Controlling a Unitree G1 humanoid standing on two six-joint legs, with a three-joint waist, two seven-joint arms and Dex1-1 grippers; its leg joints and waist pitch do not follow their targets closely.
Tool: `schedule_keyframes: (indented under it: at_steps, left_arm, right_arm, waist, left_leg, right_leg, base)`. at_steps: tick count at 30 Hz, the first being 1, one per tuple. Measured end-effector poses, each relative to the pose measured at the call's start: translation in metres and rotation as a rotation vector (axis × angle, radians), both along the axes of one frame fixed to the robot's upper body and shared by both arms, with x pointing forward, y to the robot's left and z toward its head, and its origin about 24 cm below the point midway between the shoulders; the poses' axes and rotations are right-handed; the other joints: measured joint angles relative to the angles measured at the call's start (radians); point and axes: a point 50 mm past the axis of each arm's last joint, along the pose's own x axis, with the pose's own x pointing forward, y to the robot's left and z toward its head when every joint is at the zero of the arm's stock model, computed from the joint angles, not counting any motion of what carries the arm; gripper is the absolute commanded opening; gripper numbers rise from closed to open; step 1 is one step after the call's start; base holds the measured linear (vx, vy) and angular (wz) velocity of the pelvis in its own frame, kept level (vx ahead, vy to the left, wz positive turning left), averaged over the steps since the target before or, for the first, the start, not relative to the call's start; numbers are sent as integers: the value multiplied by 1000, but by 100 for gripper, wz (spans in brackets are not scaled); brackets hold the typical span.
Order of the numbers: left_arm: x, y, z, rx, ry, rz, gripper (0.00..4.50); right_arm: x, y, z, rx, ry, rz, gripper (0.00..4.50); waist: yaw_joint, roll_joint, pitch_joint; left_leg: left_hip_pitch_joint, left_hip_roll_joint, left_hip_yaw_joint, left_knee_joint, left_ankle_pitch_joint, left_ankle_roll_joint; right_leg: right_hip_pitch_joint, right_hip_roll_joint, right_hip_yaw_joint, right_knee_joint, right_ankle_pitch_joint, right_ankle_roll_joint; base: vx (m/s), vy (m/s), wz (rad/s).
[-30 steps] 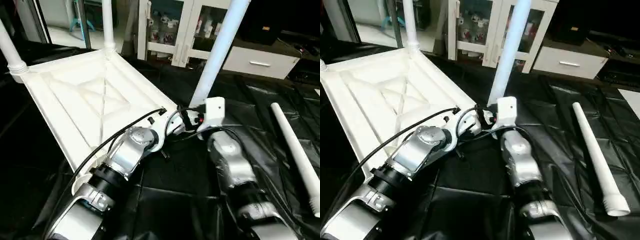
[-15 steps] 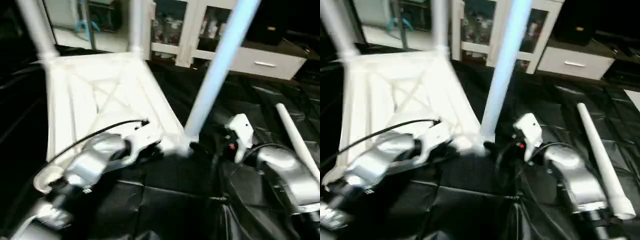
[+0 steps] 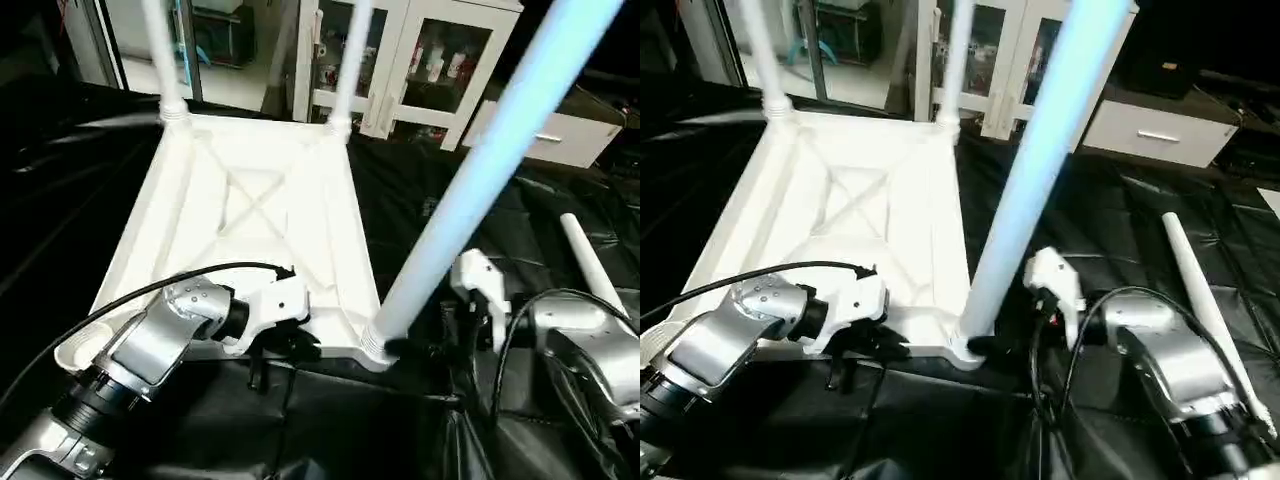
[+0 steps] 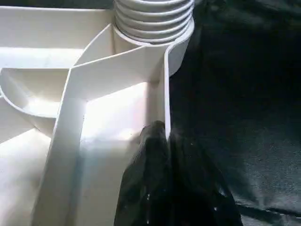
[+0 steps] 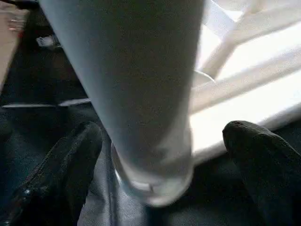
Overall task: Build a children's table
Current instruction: Insert table leg to table base
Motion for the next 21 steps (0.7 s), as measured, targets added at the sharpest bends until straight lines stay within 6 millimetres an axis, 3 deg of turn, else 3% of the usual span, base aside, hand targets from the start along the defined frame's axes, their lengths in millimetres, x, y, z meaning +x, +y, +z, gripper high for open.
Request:
schedule_keyframes:
  at_steps: [1, 2, 5, 17, 21]
  left_arm:
    - [0, 0, 0, 0, 1, -2, 0]
    - [0, 0, 0, 0, 2, -4, 0]
    - [0, 0, 0, -1, 2, -3, 0]
    - [-1, -1, 0, 1, 3, -5, 0]
    - [-1, -2, -1, 3, 6, -15, 0]
  right_arm:
    - [0, 2, 0, 6, -3, 14, 446]
    - [0, 4, 0, 13, -3, 25, 412]
    - [3, 6, -3, 19, 13, 45, 409]
    - [2, 6, -10, -2, 36, 92, 285]
    - [2, 5, -11, -6, 35, 94, 270]
  waist:
    - [0, 0, 0]
    - [1, -1, 0]
    - [-1, -2, -1]
    - [1, -5, -2]
    - [2, -5, -2]
  left_leg:
    - [0, 0, 0, 1, 0, 0]
    - [0, 0, 0, 1, 0, 0]
    - [0, 0, 0, 3, 0, 0]
    - [0, 1, 0, 7, 0, 0]
    - [0, 1, 0, 7, 0, 0]
  right_leg:
    - [0, 0, 0, 1, 0, 0]
    - [0, 0, 0, 1, 0, 0]
    - [-1, 0, 0, 4, 0, 0]
    - [-1, 0, 0, 7, 0, 0]
    - [-1, 0, 0, 8, 0, 0]
  base:
    - [0, 0, 0]
    - [0, 0, 0]
    - [0, 0, 0]
    - [0, 0, 0]
    - [0, 0, 0]
